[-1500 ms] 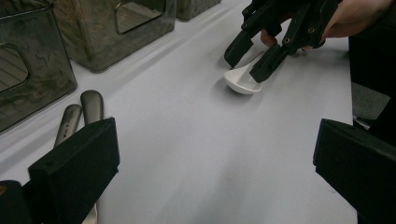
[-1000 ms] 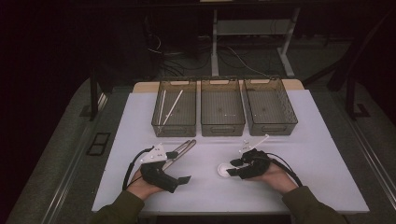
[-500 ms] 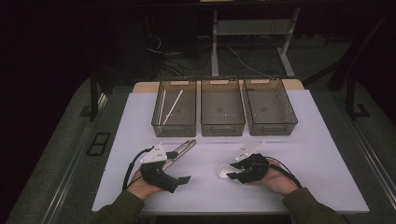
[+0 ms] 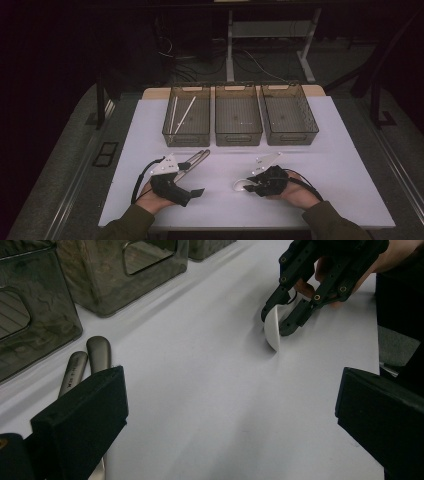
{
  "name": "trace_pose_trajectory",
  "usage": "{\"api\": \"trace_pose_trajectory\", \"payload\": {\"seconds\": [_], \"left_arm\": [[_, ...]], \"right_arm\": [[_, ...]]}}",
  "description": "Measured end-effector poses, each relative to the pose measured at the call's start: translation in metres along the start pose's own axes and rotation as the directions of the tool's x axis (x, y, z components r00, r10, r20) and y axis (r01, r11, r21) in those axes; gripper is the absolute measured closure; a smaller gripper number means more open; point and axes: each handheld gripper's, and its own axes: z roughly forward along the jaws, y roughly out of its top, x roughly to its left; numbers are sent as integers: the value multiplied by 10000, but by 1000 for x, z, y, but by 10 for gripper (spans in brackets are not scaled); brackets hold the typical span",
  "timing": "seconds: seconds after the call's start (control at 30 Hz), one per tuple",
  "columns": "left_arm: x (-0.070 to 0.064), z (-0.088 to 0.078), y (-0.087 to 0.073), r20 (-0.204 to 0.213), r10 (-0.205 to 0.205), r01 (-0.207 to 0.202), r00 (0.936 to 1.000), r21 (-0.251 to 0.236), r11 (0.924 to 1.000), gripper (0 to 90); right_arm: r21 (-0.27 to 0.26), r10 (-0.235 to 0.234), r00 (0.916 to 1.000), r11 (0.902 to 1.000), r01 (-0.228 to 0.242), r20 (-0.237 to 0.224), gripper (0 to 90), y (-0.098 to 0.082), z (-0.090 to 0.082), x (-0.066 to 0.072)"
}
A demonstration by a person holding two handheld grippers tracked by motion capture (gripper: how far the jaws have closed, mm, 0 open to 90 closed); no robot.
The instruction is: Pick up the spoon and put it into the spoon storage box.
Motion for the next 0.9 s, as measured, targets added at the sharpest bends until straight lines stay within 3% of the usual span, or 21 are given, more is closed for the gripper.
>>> {"api": "trace_pose_trajectory", "payload": {"seconds": [0.07,0.47,0.77,0.9], "left_arm": [[0,0,0,-1,3,-3,10000,1,10000,0],[0,0,0,5,119,-119,9999,-43,9999,0],[1,-1,-1,112,356,-353,9993,-284,9990,0],[2,-1,-2,75,425,-422,9991,-325,9986,0]], "right_arm": [[-29,152,9998,9999,-153,-110,719,0,0,1],[56,0,9999,10000,1,-103,799,0,-1,-1],[56,270,9996,9996,-269,-114,805,1,-3,-3],[-188,640,9976,9977,-645,-245,805,2,-8,-5]]}}
